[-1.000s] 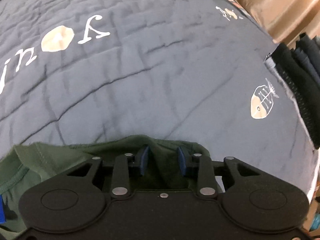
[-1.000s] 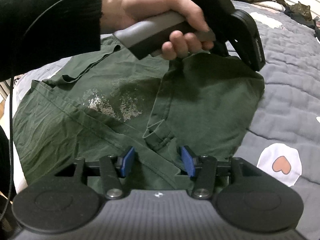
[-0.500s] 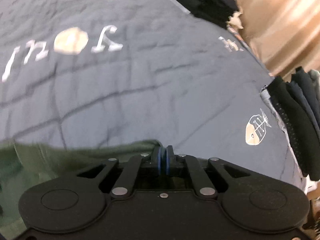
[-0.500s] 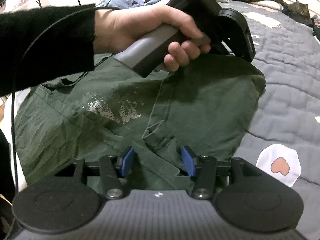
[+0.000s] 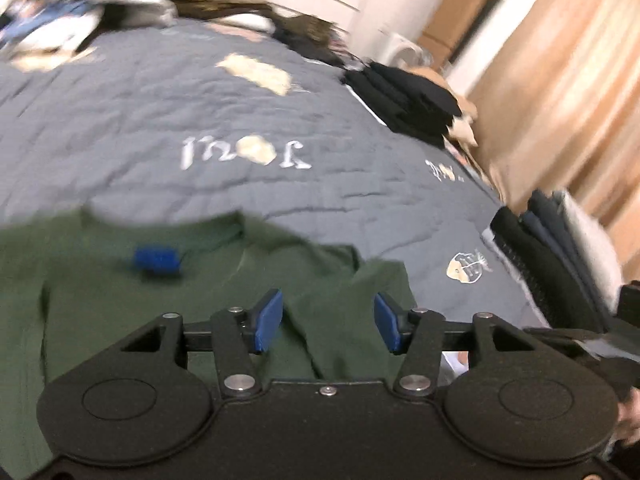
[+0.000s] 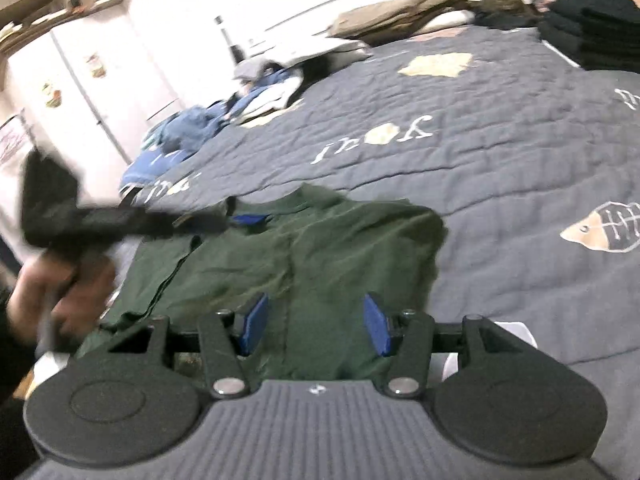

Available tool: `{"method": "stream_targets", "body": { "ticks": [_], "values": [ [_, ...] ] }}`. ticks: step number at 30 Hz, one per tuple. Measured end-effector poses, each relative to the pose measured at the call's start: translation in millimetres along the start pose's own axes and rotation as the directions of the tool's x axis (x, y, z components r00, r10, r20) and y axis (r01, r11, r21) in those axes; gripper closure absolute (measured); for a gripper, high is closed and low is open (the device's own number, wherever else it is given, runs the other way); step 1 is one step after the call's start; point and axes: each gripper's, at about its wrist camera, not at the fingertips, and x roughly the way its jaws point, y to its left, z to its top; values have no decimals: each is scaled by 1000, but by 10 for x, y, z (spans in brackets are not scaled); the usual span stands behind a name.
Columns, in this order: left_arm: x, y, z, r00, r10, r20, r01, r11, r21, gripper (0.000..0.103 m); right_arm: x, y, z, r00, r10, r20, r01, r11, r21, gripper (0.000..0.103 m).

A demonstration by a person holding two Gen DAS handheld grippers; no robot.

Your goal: Fold clothes

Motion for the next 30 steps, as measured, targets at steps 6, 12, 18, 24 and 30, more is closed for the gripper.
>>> {"method": "stream_targets", "body": {
  "ticks": [6,12,18,24,30],
  "values": [
    [-247,-135,-562,1000,-3,2,3,1000,-4,52,56,77,-85,999,-30,-28,29,999,-22,51],
    [-266,-270,-958,999,39,-17,-37,993,112,52,-28,74,-249,988,-134,-77,128,989,-70,51],
    [-438,-399,-991,999,39,30,-44,983,176,48,-225,171,-461,980,-172,-96,158,977,-141,50],
    [-732,-355,-1013,994,72,86,-84,986,147,46,-139,227,-695,964,-238,-115,216,961,-174,49],
    [-1023,-226,-1075,983,131,130,-142,986,84,44,-85,321,-734,967,-248,-59,237,960,-150,66]
  ]
}}
